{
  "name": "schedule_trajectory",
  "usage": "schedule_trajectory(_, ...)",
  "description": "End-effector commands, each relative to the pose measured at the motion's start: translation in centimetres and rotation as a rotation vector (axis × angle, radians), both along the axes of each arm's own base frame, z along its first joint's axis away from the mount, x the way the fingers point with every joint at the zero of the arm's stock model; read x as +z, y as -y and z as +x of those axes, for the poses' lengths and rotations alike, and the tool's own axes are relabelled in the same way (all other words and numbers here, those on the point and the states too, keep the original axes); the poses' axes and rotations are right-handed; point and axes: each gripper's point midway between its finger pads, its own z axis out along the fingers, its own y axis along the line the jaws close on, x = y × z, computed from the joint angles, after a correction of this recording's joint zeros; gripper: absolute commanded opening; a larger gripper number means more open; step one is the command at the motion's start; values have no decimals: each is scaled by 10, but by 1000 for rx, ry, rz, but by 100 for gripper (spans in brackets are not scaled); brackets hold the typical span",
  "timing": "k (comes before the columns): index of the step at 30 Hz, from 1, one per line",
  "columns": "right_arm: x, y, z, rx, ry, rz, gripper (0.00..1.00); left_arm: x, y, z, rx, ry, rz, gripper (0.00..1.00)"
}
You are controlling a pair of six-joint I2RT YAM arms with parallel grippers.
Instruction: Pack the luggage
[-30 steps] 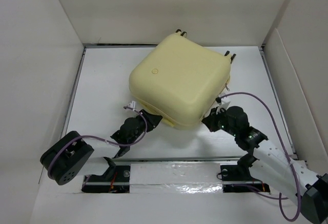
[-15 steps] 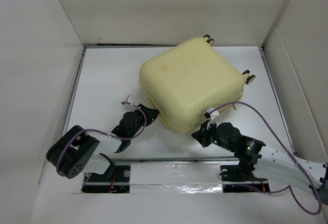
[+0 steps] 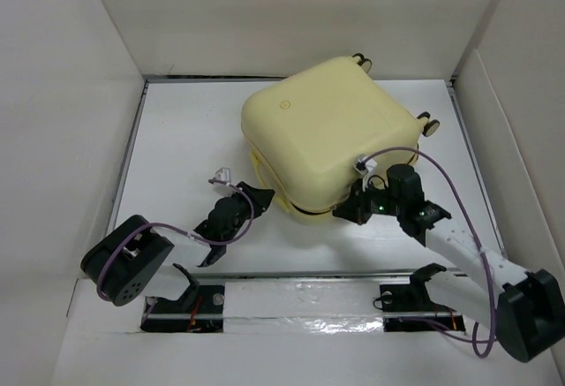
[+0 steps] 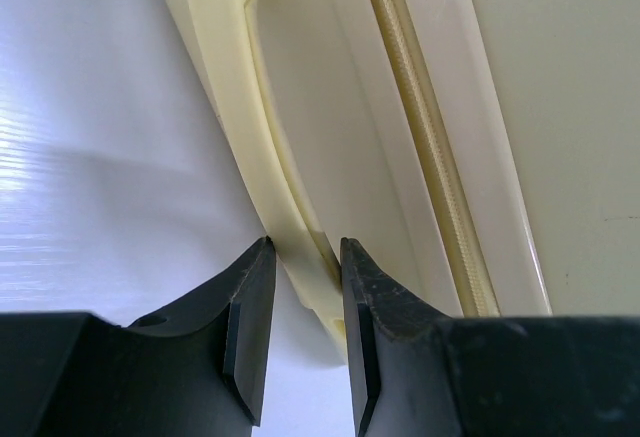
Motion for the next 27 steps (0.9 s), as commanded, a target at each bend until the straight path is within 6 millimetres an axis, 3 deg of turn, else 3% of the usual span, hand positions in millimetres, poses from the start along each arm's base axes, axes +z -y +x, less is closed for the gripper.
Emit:
schedule_trajectory(1,82,-13,68,-31,325,132,0,0,19,-30,-149,20,-20,0)
schedule_trajectory(3,82,-13,76,-32,333,126,0,0,38,-44,-208,14,-27,0)
schedule_trajectory(5,86,2,90,-94,340,107,0,-4,55,-58,-252,3,-19,0)
schedule_trajectory(7,96,13,89,-124,356,122,0,0,62,-58,-254,13,-46,0)
schedule_trajectory(8,90,18,85,-135,340,123,0,1,62,-59,-258,13,-62,0)
schedule_trajectory(9,98,23,80,-147,364,129,0,-2,50,-54,-220,0,-72,0)
schedule_trajectory(11,88,30,72,-183,329,114,0,6,36,-46,-183,9,-91,0)
schedule_trajectory(12,72,30,63,-181,293,108,0,6,27,-40,-161,7,-84,10)
schedule_trajectory(13,73,29,53,-181,291,125,0,5,13,-31,-120,0,-51,23)
schedule_trajectory(14,67,33,51,-207,278,124,0,6,6,-27,-99,-2,-29,42)
schedule_trajectory(15,54,32,44,-214,248,124,0,14,3,-21,-80,11,-17,48)
schedule_trajectory(16,60,30,38,-211,260,151,0,19,-9,-18,-37,18,17,58)
schedule_trajectory(17,60,28,34,-209,261,155,0,24,-13,-16,-15,24,30,62)
schedule_trajectory(22,64,26,25,-208,276,149,0,68,-27,-2,67,53,53,61)
schedule_trajectory(23,66,24,23,-201,283,153,0,60,-31,-2,72,3,90,54)
schedule_trajectory(24,66,22,22,-193,281,153,0,73,-29,5,74,3,87,50)
schedule_trajectory(25,66,22,22,-193,281,152,0,71,-27,4,61,-27,101,46)
schedule_trajectory(26,67,19,21,-179,285,152,0,53,-28,0,45,-108,148,34)
schedule_trajectory(27,66,19,22,-180,283,148,0,60,-23,2,39,-129,139,31)
